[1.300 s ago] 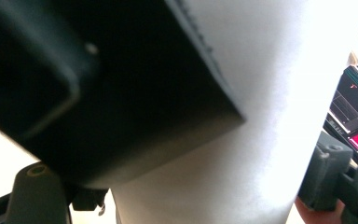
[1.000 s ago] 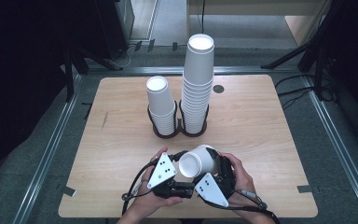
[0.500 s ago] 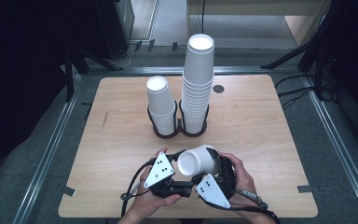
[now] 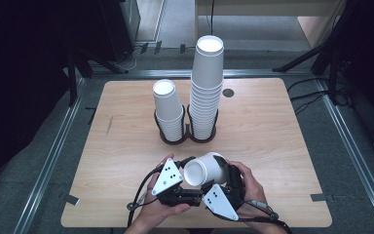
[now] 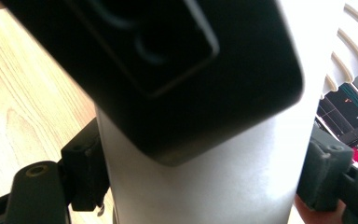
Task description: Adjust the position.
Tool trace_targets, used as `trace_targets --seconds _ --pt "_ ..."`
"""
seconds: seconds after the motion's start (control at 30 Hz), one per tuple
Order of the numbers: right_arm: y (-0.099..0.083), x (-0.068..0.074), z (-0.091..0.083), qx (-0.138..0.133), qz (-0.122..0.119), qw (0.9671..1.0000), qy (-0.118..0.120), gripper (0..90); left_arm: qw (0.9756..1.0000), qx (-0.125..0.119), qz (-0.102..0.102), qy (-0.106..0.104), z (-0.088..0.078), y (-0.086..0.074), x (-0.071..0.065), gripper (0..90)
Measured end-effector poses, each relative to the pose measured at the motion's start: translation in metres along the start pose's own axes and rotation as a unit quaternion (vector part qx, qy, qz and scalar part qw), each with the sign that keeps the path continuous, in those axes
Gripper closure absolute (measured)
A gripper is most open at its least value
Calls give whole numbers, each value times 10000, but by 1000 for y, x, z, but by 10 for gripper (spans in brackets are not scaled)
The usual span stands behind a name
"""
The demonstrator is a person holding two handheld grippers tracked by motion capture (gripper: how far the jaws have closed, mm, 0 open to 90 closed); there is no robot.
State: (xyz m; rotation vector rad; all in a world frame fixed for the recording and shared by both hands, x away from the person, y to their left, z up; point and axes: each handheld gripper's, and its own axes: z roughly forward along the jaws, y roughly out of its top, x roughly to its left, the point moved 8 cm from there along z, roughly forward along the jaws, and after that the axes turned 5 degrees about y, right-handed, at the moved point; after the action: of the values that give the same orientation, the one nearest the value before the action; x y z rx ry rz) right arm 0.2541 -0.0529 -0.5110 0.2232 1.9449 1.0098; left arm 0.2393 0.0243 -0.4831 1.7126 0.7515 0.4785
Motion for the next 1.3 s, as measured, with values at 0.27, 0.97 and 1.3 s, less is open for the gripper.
trace_targets --seconds 0.27,0.97,1.3 --pt "0 -1 -1 -3 12 10000 -39 198 9999 -42 52 108 -1 2 -1 172" --pt "-2 0 1 -40 89 9999 -123 101 9999 -94 -64 29 -2 1 1 231" --pt "0 -2 -2 -68 285 9995 -124 0 9995 -173 -268 55 -6 2 10 238"
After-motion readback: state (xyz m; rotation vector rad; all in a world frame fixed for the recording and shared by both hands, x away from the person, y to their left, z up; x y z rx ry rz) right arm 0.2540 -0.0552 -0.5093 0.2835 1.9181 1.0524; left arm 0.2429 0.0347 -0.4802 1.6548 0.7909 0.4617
